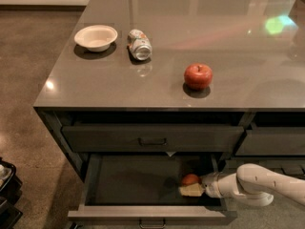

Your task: Place orange into middle drawer

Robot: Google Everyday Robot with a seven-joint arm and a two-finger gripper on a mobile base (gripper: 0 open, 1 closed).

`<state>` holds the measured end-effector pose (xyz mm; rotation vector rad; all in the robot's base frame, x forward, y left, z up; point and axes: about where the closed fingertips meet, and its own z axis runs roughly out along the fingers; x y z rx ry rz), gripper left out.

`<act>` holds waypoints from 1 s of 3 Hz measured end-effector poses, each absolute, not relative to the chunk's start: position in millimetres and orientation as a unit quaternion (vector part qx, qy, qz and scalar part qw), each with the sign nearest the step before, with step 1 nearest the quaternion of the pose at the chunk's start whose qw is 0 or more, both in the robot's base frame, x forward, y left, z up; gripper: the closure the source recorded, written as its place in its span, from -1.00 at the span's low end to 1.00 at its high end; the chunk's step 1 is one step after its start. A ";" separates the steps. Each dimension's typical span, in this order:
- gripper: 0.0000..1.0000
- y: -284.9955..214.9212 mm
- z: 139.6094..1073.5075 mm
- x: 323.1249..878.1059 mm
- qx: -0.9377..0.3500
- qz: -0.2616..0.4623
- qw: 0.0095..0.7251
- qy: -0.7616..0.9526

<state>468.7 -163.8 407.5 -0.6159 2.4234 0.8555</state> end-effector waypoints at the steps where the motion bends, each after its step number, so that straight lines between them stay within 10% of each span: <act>1: 0.15 -163.7 407.5 468.7 -0.226 0.314 0.247 0.889; 3: -0.77 -163.7 407.5 468.7 -0.226 0.314 0.247 0.889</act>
Offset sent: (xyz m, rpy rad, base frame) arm 0.0000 0.0000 0.0000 0.0000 0.0000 0.0000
